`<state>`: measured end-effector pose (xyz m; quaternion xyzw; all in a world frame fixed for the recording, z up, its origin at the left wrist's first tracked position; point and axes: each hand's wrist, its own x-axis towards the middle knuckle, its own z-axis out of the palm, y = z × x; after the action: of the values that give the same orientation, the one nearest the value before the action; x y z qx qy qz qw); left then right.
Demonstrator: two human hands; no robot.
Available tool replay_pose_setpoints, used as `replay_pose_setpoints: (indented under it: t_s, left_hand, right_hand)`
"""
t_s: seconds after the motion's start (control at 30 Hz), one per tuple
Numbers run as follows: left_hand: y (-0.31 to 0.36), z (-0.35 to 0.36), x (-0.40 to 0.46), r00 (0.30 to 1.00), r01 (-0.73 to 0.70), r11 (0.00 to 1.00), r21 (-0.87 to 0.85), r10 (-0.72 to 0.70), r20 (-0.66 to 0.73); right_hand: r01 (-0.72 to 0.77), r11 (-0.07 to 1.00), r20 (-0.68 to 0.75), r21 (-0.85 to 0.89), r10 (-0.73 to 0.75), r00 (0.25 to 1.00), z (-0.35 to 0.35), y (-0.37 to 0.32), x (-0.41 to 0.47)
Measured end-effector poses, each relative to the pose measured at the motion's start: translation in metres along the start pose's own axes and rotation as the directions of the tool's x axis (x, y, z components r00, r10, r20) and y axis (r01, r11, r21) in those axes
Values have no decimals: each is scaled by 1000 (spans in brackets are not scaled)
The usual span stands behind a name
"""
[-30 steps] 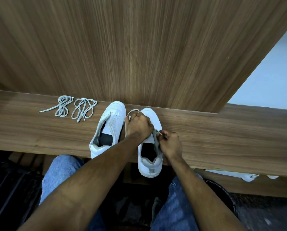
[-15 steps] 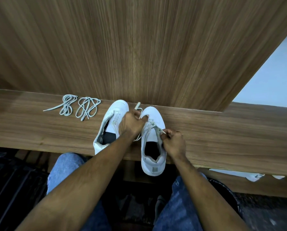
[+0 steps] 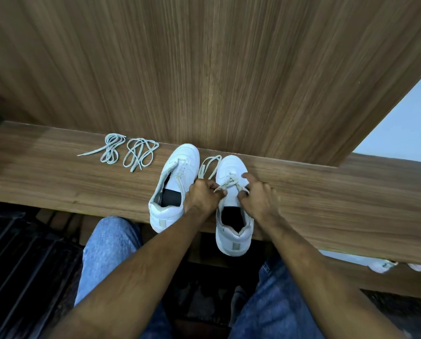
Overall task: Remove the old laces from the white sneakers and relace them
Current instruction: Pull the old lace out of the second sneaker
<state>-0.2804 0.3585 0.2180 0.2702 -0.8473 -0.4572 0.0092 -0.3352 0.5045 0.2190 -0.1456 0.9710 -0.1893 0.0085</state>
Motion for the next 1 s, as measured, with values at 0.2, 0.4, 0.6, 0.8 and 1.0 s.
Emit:
replay_pose_setpoints:
  t_s: [0.2, 0.4, 0.6, 0.8, 1.0]
  left_hand:
    - [6, 0, -10, 999, -15, 995, 99, 19, -36]
    - [12, 5, -16, 997, 10, 987, 159, 2, -78]
    - [12, 4, -18, 996, -7, 984, 175, 22, -87]
    - [14, 3, -21, 997, -10, 983, 181, 24, -77]
    - [12, 5, -19, 995, 6, 987, 163, 10, -97]
  right_hand:
    - [202, 963, 89, -178, -188, 978, 10, -16, 11]
    - [-377, 585, 128, 718, 422, 898, 9, -3, 25]
    - [-36, 875, 74, 483, 0, 997, 2, 3, 23]
    - [249, 964, 103, 95, -258, 961, 13, 2, 22]
    - [140, 665, -258, 734, 83, 962, -16, -9, 21]
